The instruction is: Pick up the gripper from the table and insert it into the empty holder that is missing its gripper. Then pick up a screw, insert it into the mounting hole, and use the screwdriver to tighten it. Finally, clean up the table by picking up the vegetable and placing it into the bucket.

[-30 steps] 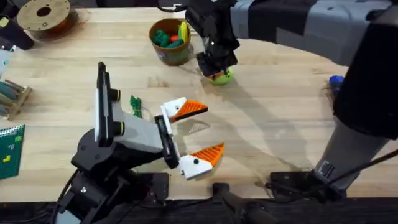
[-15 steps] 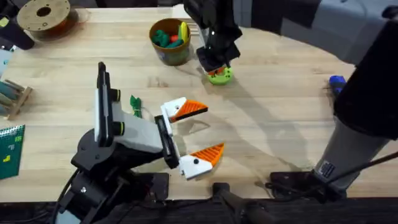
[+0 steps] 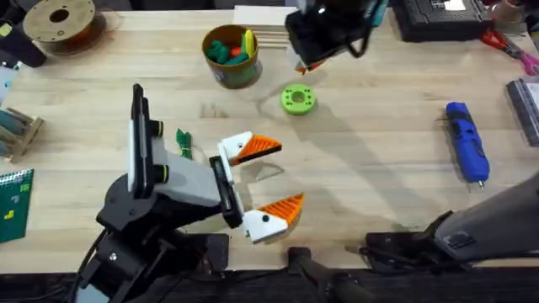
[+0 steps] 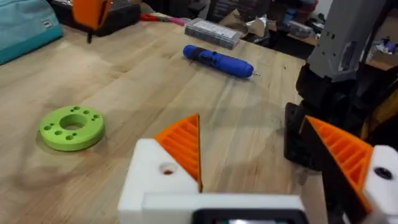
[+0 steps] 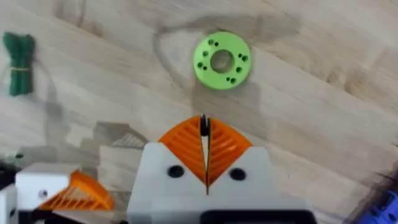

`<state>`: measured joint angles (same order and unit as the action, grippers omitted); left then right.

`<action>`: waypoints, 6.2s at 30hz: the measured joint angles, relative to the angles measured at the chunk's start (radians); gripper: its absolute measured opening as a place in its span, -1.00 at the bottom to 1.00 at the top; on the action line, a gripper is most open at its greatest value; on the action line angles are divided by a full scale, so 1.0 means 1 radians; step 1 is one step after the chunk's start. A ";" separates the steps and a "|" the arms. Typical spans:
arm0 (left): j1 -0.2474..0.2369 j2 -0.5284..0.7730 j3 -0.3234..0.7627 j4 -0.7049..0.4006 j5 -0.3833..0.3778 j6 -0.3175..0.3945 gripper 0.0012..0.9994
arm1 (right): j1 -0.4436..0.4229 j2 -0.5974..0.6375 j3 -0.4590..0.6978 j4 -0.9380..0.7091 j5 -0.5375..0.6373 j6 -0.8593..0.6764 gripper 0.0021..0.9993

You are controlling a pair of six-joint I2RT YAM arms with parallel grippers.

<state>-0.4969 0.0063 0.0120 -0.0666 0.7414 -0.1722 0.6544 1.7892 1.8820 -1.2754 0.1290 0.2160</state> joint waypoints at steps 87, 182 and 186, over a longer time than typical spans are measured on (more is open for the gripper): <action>0.000 0.000 0.000 0.000 -0.003 0.000 0.97 | 0.333 -0.103 -0.158 0.140 -0.275 0.106 -0.99; 0.000 0.000 0.000 0.000 -0.003 0.000 0.97 | 0.338 0.057 0.111 -0.109 -0.268 -0.053 -0.99; 0.000 0.000 0.000 0.000 -0.003 0.000 0.97 | 0.340 0.057 0.111 -0.109 -0.268 -0.053 -0.99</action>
<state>-0.4969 0.0063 0.0120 -0.0669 0.7380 -0.1722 0.9940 1.8462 1.9934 -1.3842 -0.1395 0.1627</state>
